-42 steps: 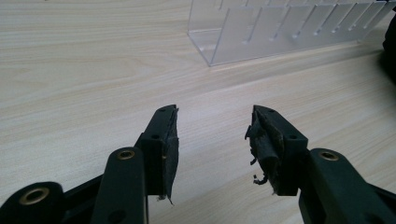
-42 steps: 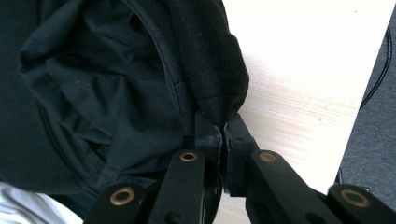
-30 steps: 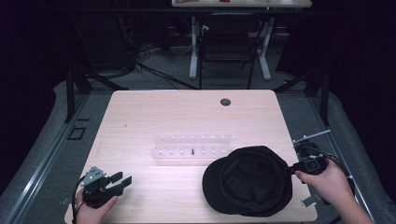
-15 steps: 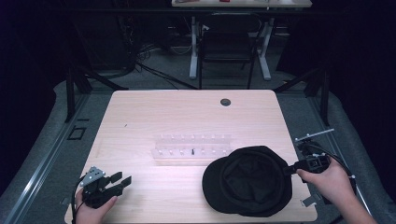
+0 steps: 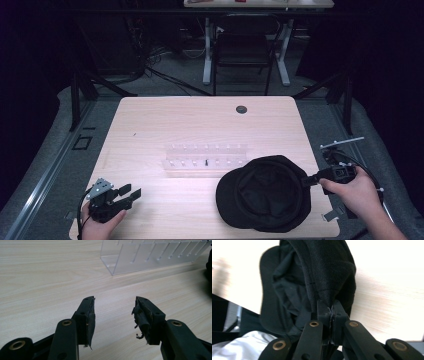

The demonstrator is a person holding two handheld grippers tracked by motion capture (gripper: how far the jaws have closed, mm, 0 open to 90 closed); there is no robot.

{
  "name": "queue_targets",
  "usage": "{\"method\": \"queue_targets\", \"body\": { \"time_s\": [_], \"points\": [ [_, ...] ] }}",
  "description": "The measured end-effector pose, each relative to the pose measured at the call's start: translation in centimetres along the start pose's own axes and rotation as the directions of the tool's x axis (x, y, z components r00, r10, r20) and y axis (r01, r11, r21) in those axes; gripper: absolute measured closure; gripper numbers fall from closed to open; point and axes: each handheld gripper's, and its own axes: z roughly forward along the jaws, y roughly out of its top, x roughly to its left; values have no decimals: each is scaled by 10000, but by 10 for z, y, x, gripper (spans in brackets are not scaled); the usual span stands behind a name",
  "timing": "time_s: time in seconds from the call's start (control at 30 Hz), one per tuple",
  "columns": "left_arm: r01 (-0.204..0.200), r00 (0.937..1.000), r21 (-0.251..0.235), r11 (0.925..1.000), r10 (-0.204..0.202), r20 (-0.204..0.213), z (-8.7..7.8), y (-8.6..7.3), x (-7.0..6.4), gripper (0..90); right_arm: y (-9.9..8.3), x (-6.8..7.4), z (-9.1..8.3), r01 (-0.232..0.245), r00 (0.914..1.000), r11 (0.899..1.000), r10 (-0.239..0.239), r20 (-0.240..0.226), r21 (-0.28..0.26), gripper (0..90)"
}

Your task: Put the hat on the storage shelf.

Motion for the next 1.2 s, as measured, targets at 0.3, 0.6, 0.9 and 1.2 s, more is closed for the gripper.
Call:
{"method": "queue_targets", "body": {
  "time_s": [0.3,0.6,0.9,1.2],
  "points": [
    [51,10000,-41,10000,-51,-18,-1,0,0,510,8,12,-20,-338,9918,9990,299,-1239,-292,881],
    [-24,9999,75,10000,23,112,2,1,-2,510,14,25,-41,-601,9783,9970,491,-2014,-490,882],
    [17,9999,19,10000,-17,116,2,1,-2,511,12,41,-57,-542,9586,9929,220,-2838,-1059,882],
    [98,9999,-31,9999,-98,133,1,0,-2,510,17,52,-67,-659,9414,9891,178,-3368,-1318,882]
  ]
}}
